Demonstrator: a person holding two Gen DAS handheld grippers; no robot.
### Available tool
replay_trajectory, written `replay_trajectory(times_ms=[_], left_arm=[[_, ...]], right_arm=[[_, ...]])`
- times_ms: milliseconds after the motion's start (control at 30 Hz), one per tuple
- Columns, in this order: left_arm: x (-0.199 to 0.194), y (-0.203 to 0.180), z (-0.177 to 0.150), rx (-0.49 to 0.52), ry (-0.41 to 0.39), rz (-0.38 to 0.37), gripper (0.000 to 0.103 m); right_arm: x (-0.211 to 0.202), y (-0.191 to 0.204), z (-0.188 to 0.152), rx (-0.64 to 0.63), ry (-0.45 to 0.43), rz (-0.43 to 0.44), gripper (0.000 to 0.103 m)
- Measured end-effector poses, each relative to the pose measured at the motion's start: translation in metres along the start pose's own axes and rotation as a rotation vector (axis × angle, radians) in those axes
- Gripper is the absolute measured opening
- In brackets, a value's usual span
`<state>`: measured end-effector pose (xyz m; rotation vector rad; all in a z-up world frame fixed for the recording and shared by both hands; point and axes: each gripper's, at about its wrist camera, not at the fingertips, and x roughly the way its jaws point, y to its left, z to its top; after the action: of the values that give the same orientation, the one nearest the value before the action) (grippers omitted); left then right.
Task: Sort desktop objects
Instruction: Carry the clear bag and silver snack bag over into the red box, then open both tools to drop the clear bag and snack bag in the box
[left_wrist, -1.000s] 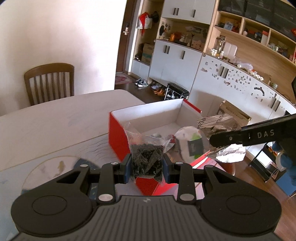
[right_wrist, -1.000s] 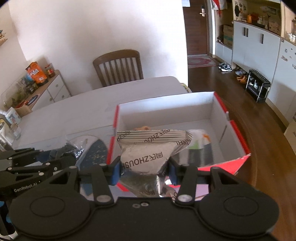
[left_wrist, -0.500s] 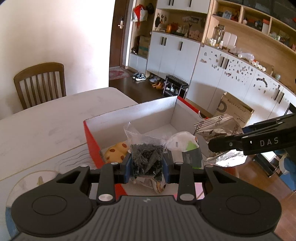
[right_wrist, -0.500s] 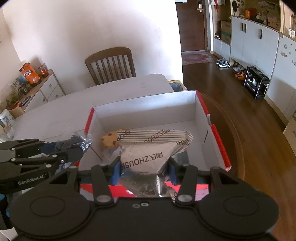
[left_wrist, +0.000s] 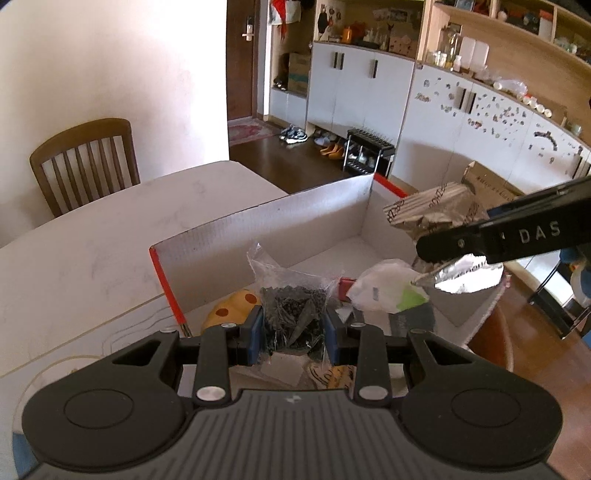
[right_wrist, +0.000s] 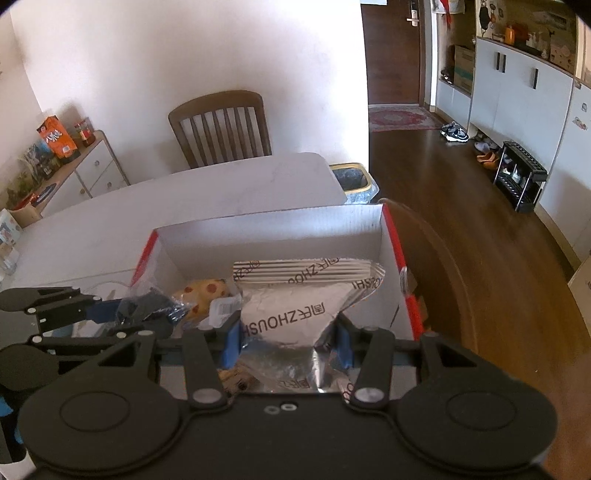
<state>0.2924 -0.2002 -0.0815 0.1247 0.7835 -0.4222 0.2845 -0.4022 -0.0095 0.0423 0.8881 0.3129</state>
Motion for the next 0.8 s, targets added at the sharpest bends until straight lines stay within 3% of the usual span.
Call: replay_trajectory(times_ms=[333,800], left_arm=[[0.031,-0.002,0.013,0.019,0.039,0.029,0.032],[0.064,0.001,0.014,0.024,0.125,0.028,0.032]], right_arm=[[0.038,-0.010,0.024,-0.061,0.006,-0.024,0.049],[0.100,-0.016,0.028,-0.098,0.121,-0.022,0.049]])
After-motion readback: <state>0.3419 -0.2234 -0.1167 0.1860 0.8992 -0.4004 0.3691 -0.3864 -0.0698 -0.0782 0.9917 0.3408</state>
